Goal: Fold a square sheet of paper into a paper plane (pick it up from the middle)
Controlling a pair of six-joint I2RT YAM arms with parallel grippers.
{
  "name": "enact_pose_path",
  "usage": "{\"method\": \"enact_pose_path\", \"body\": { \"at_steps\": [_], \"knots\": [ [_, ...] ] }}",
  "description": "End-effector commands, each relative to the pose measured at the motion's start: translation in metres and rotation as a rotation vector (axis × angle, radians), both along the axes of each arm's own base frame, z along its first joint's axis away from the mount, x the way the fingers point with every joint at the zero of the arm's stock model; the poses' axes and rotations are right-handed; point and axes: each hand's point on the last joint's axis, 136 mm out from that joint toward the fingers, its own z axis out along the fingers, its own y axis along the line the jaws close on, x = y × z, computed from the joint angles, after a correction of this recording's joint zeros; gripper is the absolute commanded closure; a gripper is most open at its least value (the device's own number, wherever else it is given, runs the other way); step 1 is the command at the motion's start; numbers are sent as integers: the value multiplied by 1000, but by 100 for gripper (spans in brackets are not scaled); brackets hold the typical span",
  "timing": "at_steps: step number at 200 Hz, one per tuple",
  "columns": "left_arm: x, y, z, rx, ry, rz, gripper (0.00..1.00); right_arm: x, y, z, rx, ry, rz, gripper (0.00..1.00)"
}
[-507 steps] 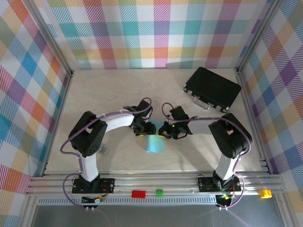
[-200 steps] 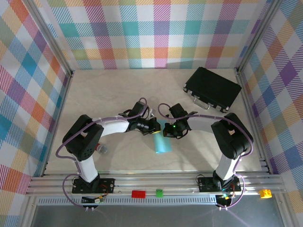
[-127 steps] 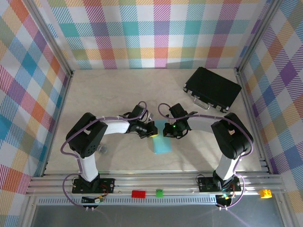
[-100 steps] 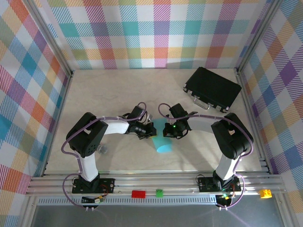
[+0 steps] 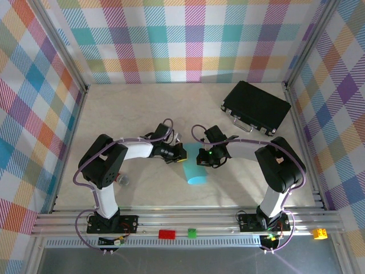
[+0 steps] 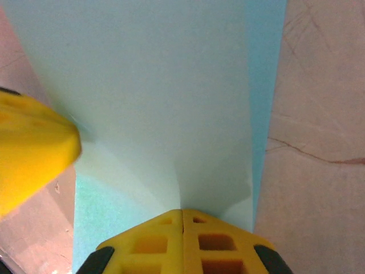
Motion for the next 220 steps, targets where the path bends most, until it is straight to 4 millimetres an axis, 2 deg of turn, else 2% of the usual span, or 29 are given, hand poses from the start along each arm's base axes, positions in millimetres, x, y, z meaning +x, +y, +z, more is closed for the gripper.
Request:
{"method": "enact_pose_path", "body": {
  "at_steps": [1,26,51,68,88,131,154,175,201,220],
  "knots": [
    [4,-1,-1,-24,16,-19,100,-29,-41,-37,-192,117,-39,100],
    [6,3,-14,8,19,-22,100,-29,-40,-39,-188,122,-37,100],
    [0,23,-44,133,58,6,100,-29,-41,-39,-190,125,-39,100],
    [-4,31,-56,177,71,13,100,-30,-41,-39,-192,127,-38,100],
    [-1,27,-46,158,64,3,100,-29,-41,-38,-191,123,-39,100],
    [19,4,10,63,-4,-54,100,-29,-42,-36,-197,120,-45,100],
    [24,-11,19,-19,4,-66,100,-29,-42,-37,-198,123,-47,100],
    [26,-13,8,-18,23,-65,100,-29,-42,-37,-198,122,-48,100],
    [29,-3,-18,21,54,-49,100,-29,-42,-37,-198,124,-49,100],
    [33,6,-28,34,49,-24,100,-29,-43,-37,-200,122,-51,100]
  ]
}}
